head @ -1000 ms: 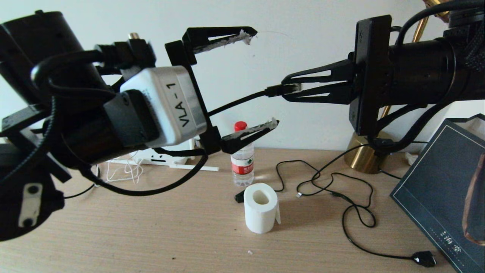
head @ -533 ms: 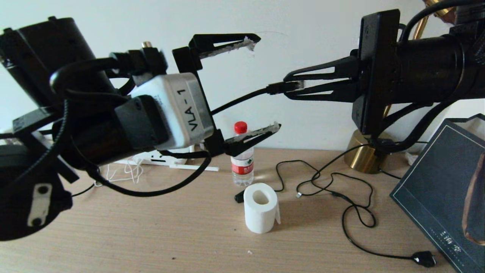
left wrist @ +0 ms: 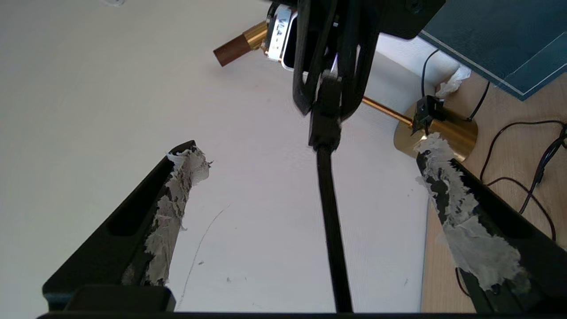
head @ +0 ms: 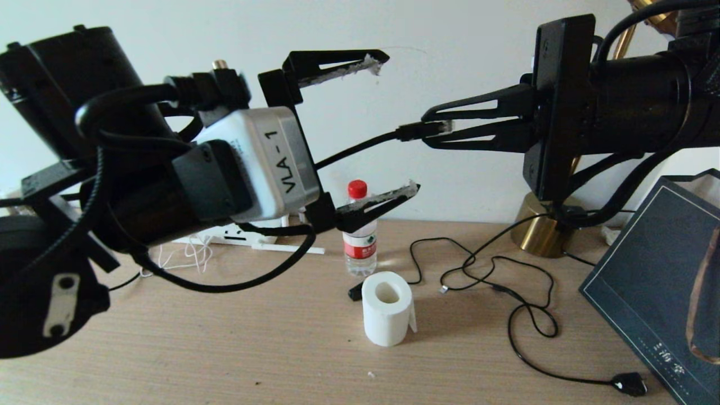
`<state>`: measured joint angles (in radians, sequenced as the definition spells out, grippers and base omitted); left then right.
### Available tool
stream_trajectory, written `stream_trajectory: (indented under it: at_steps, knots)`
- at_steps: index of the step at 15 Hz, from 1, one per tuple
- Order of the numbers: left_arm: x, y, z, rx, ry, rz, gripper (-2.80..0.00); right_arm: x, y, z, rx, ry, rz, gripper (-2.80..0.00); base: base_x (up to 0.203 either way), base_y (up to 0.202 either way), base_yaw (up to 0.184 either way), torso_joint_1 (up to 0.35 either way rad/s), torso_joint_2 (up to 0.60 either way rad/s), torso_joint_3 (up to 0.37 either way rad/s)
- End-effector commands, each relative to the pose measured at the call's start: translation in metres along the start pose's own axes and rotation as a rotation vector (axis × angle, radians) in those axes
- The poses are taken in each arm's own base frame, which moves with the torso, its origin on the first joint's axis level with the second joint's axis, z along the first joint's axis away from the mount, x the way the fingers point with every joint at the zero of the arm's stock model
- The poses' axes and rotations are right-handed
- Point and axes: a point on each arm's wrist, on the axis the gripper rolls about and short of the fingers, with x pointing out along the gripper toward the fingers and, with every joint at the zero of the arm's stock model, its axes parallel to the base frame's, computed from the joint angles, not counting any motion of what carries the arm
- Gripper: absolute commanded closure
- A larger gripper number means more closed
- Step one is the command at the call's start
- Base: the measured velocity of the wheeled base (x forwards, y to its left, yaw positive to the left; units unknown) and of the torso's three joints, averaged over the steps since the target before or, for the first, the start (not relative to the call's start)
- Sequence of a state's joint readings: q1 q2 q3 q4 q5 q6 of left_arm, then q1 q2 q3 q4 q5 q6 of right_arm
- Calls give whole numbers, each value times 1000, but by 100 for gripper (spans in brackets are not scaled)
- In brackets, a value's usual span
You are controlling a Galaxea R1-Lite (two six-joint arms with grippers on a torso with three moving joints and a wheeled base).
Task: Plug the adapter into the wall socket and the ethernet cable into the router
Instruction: Hand it to the other hand
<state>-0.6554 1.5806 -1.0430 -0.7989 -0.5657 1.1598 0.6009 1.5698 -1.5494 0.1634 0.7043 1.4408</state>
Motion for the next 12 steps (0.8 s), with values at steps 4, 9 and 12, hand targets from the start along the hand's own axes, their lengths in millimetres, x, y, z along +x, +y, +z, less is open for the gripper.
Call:
stream_trajectory:
  at_steps: [4, 9, 12]
  knots:
    - [1, -1, 2, 0, -13, 0, -280, 1, -1, 1, 10, 5, -3, 0, 0, 0, 0, 0, 0, 0]
    - [1, 0, 3, 1, -18, 4, -280, 2, -2, 1, 12, 6, -5, 0, 0, 0, 0, 0, 0, 0]
    - [3, -2, 5, -2, -23, 1, 0, 2, -2, 1, 12, 6, -5, 0, 0, 0, 0, 0, 0, 0]
